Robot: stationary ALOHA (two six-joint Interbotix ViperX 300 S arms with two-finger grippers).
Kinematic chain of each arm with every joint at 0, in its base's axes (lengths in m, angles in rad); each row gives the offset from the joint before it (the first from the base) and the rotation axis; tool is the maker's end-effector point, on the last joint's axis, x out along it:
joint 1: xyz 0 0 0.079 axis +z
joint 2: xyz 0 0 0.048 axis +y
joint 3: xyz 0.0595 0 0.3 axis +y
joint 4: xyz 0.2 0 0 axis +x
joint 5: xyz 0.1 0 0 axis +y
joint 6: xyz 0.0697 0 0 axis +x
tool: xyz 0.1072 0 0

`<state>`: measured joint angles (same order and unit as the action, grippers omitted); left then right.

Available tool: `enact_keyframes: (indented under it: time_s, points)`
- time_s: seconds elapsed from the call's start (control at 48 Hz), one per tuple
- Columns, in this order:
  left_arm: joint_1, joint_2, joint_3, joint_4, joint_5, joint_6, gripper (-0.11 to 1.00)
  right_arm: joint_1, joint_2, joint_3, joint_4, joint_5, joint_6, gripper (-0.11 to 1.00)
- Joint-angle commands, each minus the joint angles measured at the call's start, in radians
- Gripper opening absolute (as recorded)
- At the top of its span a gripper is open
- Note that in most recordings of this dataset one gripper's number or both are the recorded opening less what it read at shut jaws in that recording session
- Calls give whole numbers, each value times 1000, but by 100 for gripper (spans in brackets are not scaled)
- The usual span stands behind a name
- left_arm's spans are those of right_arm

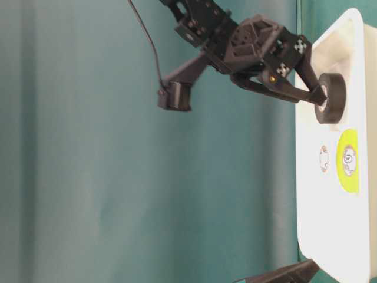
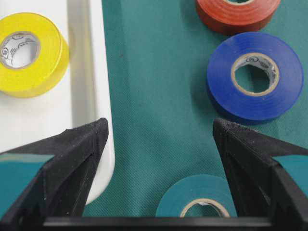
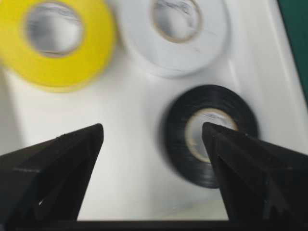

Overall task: Put the tape alternately from left to right into the white case.
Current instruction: 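Release the black roll and lift the right gripper back out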

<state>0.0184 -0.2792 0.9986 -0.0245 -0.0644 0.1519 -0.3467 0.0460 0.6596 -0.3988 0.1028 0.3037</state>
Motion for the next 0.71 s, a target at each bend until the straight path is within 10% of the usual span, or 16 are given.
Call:
enact_keyframes:
  time_s: [0.0,0.687]
  points:
    - [-2,-15,-17,-2,-5,0,99,35,-61,14,-2,-23,2,86]
    - [-2,-15,-12,-2,-5,0,99,295,-167,146,-2,-156,14,86]
